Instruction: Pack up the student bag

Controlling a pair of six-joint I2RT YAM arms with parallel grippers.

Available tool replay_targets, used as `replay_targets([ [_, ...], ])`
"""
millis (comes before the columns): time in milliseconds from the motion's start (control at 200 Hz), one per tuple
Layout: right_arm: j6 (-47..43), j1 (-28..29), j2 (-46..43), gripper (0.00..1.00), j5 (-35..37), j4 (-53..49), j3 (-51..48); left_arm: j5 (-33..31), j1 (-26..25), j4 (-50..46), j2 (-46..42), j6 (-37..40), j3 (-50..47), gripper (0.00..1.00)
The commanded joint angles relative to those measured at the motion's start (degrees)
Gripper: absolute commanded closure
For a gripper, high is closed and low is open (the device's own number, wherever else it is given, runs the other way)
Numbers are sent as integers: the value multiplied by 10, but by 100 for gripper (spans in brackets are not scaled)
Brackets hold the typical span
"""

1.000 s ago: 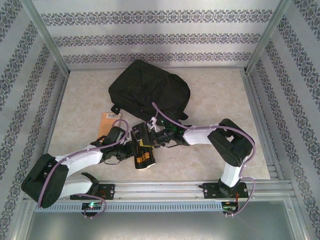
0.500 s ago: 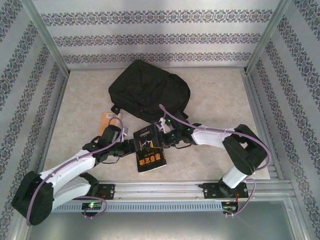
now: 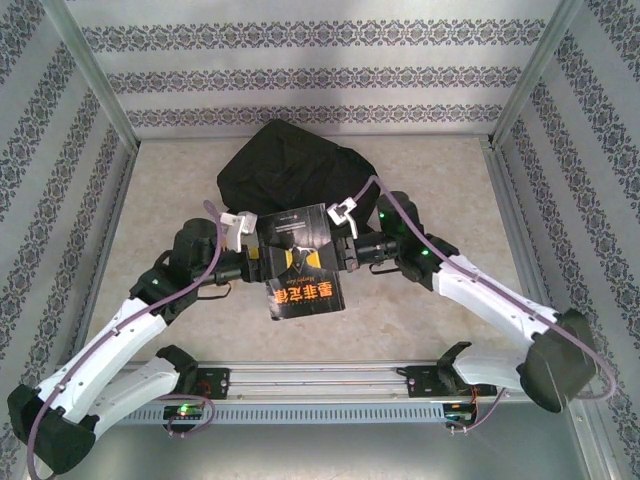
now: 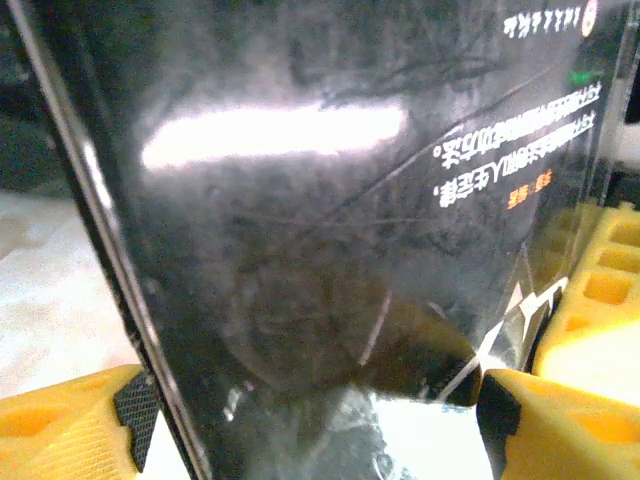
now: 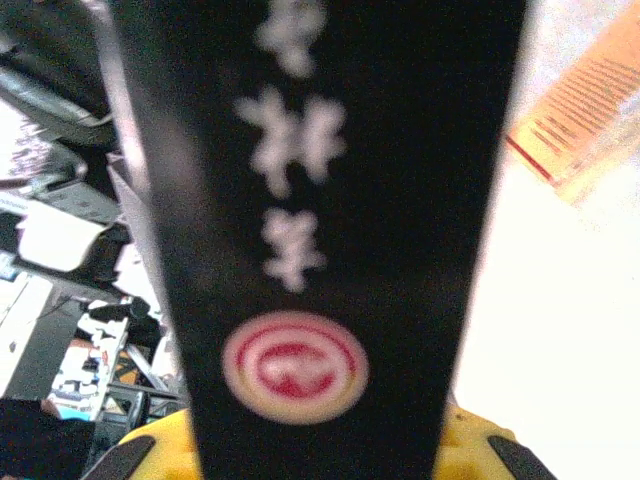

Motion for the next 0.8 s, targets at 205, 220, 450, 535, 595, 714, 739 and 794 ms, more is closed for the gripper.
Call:
replay_targets([
  [205, -13, -2, -75, 100, -94, 52, 30, 179, 11, 76, 7, 4, 37, 15],
  [220, -13, -1, -77, 100, -94, 52, 30, 187, 12, 86, 8, -1, 36, 16],
  [450, -26, -17, -80, 100, -67, 26, 32, 290, 44, 367, 21, -179, -41, 62],
  [535, -16, -27, -75, 100, -53, 34, 25, 308, 47, 483, 39, -247, -63, 77],
  [595, -7, -34, -73, 100, -41, 42, 21, 312, 47, 544, 49, -283, -74, 87],
  [714, 6, -48, -80, 92, 13, 47, 13, 295, 48, 576, 57, -298, -80, 100],
  [739, 12, -50, -85, 82, 32, 50, 9, 285, 49, 578, 55, -298, -81, 100],
  [794, 38, -54, -99, 64, 80, 75, -10, 258, 51, 588, 52, -299, -84, 100],
])
